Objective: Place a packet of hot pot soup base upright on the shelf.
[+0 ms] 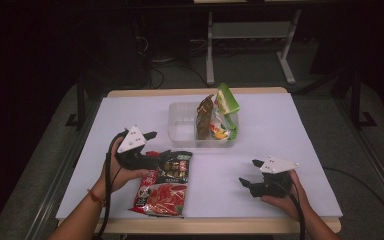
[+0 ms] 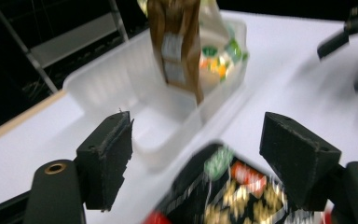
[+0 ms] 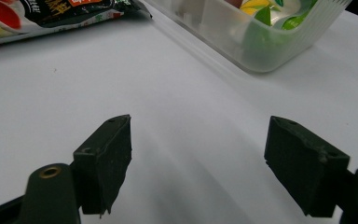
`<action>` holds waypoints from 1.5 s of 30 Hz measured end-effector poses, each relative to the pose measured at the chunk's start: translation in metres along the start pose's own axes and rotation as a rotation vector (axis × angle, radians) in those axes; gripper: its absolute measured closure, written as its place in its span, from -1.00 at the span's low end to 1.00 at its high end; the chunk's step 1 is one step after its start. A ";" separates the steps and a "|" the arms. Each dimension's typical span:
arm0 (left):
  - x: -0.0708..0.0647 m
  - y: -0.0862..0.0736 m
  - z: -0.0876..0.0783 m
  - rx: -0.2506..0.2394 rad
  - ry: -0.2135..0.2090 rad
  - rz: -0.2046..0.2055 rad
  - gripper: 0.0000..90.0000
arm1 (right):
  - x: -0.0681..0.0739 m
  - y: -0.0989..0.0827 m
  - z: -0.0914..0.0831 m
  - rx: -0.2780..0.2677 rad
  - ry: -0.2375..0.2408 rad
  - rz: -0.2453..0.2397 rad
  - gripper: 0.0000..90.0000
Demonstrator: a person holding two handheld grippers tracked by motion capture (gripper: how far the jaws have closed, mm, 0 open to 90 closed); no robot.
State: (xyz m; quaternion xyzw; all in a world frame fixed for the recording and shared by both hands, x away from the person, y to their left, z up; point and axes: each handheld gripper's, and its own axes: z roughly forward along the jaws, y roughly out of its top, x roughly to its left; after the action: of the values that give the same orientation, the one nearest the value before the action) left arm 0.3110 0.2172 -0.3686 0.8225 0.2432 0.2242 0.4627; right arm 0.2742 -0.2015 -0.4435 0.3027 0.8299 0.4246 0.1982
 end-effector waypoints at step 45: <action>0.008 -0.090 0.004 0.256 -0.271 -0.362 -0.13 | 0.016 0.014 0.015 0.035 0.075 0.034 -0.35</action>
State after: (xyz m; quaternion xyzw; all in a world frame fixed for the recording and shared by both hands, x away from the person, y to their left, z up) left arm 0.3024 0.2603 -0.4472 0.8399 0.3485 -0.0074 0.4159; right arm 0.2761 -0.1752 -0.4414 0.3038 0.8388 0.4246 0.1543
